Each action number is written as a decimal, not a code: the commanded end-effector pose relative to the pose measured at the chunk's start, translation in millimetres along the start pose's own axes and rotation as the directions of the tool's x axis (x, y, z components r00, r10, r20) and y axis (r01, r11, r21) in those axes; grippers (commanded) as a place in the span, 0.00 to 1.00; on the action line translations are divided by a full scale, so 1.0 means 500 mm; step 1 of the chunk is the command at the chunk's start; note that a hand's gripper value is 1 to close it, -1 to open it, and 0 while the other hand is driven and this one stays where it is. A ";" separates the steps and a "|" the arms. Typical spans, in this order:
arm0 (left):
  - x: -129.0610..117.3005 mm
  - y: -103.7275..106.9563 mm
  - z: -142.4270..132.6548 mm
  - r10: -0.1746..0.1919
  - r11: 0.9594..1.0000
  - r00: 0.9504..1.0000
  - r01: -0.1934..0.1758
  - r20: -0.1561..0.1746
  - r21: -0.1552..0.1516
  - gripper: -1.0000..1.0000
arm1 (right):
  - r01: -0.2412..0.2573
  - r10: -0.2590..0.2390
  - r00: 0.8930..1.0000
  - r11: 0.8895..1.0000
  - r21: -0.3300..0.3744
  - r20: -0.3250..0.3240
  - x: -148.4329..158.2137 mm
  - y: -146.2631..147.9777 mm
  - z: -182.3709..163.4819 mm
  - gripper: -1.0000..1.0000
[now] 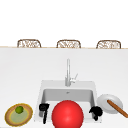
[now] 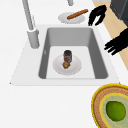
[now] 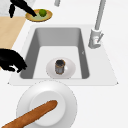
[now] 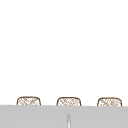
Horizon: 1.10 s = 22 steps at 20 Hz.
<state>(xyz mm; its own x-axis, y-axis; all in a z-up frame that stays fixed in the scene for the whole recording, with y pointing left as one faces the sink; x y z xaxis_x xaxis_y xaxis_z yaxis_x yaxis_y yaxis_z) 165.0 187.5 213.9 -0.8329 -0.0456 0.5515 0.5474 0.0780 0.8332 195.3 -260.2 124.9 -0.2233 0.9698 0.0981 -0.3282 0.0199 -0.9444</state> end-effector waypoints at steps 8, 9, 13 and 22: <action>0.035 -0.027 0.004 0.005 1.000 1.000 -0.005 0.001 0.001 0.00 | 0.000 0.000 1.000 1.000 0.000 0.000 0.000 0.000 0.000 0.50; 0.035 -0.027 0.004 0.005 1.000 1.000 -0.005 0.003 0.005 0.00 | 0.000 0.000 1.000 1.000 0.000 0.000 0.000 0.000 0.000 0.50; 0.035 -0.026 0.003 0.000 1.000 1.000 0.000 0.001 0.001 0.00 | 0.000 0.000 1.000 1.000 0.000 0.000 0.000 0.000 0.000 0.50; 0.035 -0.024 0.003 -0.014 1.000 1.000 0.014 0.004 -0.005 0.50 | -0.020 0.020 1.000 0.999 0.028 0.012 0.037 -0.012 -0.065 0.00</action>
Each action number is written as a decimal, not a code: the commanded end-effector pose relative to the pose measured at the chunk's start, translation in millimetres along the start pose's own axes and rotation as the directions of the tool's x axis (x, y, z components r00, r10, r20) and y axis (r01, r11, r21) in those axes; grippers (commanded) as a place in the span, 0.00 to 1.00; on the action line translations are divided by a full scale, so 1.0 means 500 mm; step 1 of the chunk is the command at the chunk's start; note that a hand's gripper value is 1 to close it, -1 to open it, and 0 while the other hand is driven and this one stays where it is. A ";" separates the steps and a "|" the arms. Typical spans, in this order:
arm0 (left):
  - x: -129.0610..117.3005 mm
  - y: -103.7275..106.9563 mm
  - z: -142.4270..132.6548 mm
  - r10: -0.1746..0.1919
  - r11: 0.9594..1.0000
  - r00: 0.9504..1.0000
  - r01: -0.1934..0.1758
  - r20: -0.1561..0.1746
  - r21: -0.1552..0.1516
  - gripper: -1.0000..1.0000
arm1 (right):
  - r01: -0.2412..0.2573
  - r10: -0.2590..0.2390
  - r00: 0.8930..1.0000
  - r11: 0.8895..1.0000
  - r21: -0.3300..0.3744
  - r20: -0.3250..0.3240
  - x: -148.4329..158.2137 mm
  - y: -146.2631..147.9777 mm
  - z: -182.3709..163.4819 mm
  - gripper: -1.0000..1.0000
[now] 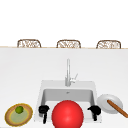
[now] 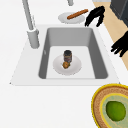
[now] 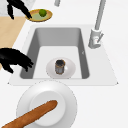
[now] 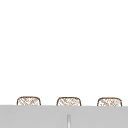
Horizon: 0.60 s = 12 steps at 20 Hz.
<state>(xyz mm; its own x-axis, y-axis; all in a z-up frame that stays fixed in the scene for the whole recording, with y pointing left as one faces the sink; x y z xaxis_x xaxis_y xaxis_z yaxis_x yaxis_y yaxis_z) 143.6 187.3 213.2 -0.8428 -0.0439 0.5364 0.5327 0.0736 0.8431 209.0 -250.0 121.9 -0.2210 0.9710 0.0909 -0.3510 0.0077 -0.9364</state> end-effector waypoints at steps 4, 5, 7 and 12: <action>0.000 0.000 0.000 -0.009 1.000 1.000 0.009 -0.002 0.004 0.50 | -0.019 0.019 1.000 1.000 0.009 -0.006 0.055 -0.019 -0.096 0.00; -0.001 0.000 0.000 -0.011 1.000 1.000 0.011 -0.003 0.005 0.50 | -0.021 0.021 1.000 1.000 0.011 -0.006 0.066 -0.025 -0.109 0.00; -0.001 -0.001 -0.001 -0.015 1.000 1.000 0.015 -0.005 0.007 0.50 | -0.016 0.016 1.000 0.999 0.042 -0.007 0.086 -0.022 -0.133 0.00; -0.002 -0.001 -0.001 -0.021 1.000 1.000 0.021 -0.007 0.010 0.50 | -0.018 0.019 1.000 0.998 0.067 -0.008 0.128 -0.034 -0.204 0.00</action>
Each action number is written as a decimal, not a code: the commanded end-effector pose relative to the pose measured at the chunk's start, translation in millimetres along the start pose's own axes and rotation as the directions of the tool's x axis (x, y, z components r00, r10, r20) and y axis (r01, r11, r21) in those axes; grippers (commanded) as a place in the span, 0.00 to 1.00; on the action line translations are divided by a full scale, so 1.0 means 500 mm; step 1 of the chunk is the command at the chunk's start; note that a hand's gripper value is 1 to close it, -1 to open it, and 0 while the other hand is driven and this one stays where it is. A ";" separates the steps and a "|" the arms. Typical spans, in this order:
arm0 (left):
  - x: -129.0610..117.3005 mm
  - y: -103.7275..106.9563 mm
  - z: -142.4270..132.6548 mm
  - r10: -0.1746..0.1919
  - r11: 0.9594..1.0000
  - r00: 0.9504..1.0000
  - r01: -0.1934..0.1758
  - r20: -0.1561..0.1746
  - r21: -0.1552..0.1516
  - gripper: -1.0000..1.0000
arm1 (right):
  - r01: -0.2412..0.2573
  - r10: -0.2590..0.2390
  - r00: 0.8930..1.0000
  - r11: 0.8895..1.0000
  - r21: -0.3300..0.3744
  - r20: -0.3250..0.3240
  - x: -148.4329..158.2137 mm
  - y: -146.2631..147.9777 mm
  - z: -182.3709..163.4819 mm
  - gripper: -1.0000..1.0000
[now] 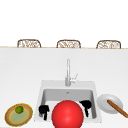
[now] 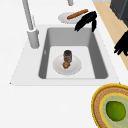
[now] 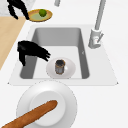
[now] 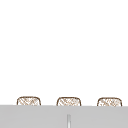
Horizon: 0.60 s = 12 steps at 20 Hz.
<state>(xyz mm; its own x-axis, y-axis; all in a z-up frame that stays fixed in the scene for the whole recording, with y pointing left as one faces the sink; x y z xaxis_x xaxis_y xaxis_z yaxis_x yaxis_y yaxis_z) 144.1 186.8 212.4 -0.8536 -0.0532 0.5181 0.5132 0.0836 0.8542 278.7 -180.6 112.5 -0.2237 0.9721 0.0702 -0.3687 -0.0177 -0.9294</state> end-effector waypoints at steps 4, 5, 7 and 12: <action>0.000 0.000 0.000 -0.002 1.000 1.000 0.002 -0.001 0.001 0.50 | 0.013 -0.013 1.000 0.991 0.132 -0.006 0.053 -0.007 -0.074 0.00; 0.000 0.000 0.000 -0.003 1.000 1.000 0.003 -0.001 0.002 0.50 | 0.018 -0.017 1.000 0.993 0.119 -0.003 0.057 -0.005 -0.100 0.00; 0.000 0.000 0.000 -0.004 1.000 1.000 0.004 -0.002 0.002 0.50 | 0.023 -0.023 1.000 0.994 0.108 0.000 0.068 0.000 -0.145 0.00; -0.001 0.000 0.000 -0.005 1.000 1.000 0.005 -0.003 0.004 0.50 | -0.017 0.017 0.998 1.000 0.012 0.057 0.075 0.014 -0.138 0.00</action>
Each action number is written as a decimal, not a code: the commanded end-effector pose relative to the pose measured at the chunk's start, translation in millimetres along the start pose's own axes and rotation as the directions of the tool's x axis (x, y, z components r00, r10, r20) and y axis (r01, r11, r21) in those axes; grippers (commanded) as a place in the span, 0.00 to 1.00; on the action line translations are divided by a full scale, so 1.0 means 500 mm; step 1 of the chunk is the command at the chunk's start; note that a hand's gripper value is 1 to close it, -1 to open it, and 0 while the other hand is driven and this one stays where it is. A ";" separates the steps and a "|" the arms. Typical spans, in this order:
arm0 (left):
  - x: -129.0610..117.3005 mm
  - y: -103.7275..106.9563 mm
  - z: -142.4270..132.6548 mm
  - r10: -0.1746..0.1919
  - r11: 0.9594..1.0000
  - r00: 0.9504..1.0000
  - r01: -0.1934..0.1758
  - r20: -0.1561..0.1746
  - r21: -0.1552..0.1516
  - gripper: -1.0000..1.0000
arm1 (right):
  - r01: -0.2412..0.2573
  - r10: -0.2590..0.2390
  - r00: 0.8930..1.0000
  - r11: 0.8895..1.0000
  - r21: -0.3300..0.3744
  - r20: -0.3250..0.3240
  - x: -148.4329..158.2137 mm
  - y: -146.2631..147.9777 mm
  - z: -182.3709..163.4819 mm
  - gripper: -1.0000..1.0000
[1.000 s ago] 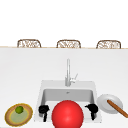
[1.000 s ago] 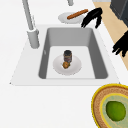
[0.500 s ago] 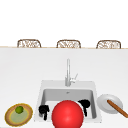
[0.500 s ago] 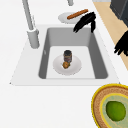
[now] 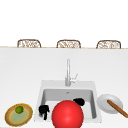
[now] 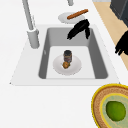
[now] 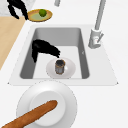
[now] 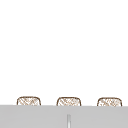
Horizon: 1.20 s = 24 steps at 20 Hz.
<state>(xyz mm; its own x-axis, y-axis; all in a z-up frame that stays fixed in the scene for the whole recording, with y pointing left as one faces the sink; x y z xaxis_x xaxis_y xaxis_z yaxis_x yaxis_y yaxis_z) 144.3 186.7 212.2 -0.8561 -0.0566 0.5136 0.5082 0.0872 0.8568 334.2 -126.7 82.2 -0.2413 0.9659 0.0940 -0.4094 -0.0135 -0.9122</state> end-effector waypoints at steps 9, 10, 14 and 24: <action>0.000 0.000 0.000 -0.001 1.000 1.000 0.001 -0.001 0.001 0.50 | 0.024 -0.025 1.000 0.997 0.074 0.005 -0.002 -0.012 -0.041 0.00; 0.000 0.000 0.000 -0.001 1.000 1.000 0.001 -0.001 0.001 0.50 | 0.025 -0.025 1.000 0.993 0.116 0.000 -0.002 -0.007 -0.057 0.00; 0.000 0.000 0.000 -0.002 1.000 1.000 0.002 -0.001 0.001 0.50 | 0.049 -0.049 0.999 0.977 0.207 -0.004 0.000 -0.016 -0.095 0.00; 0.000 0.000 0.000 -0.002 1.000 1.000 0.002 -0.001 0.002 0.50 | 0.072 -0.064 0.997 0.911 0.407 -0.032 0.031 -0.016 -0.153 0.00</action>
<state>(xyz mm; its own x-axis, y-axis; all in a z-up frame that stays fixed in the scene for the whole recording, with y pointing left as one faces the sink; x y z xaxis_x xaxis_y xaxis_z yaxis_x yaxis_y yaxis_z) 144.4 186.6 212.0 -0.8570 -0.0580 0.5121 0.5065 0.0887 0.8577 396.3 -102.7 65.4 -0.1918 0.9688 0.1569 -0.6978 -0.0222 -0.7159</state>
